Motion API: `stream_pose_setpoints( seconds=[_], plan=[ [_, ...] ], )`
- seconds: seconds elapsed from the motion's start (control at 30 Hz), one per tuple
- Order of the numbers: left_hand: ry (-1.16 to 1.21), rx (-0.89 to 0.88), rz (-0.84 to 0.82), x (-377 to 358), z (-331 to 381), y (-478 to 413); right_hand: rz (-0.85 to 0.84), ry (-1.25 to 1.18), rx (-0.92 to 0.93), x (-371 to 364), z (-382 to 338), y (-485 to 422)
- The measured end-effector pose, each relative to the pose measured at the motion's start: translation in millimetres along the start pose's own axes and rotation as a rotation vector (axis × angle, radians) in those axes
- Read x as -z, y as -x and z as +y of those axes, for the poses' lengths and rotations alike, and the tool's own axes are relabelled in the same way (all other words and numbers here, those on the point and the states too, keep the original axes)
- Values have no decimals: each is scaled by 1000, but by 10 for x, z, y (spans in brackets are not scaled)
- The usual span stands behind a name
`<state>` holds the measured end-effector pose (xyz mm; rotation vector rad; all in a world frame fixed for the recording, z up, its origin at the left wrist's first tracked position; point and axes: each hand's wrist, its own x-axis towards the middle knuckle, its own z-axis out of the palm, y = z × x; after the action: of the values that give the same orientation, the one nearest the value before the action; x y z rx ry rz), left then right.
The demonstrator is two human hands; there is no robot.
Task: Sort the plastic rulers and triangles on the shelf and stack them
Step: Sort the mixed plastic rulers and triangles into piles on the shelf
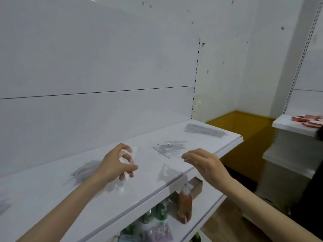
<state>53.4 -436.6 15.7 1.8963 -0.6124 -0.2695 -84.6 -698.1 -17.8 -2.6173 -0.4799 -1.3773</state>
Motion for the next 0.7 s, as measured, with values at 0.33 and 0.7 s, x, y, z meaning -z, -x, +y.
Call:
stream_pose_setpoints(
  seconds=[0.33, 0.7],
  plan=[
    [-234, 70, 139, -903, 82, -933, -207, -39, 87, -229, 1660, -209],
    [-472, 260, 350, -775, -134, -884, -423, -144, 79, -1400, 1766, -393]
  ],
)
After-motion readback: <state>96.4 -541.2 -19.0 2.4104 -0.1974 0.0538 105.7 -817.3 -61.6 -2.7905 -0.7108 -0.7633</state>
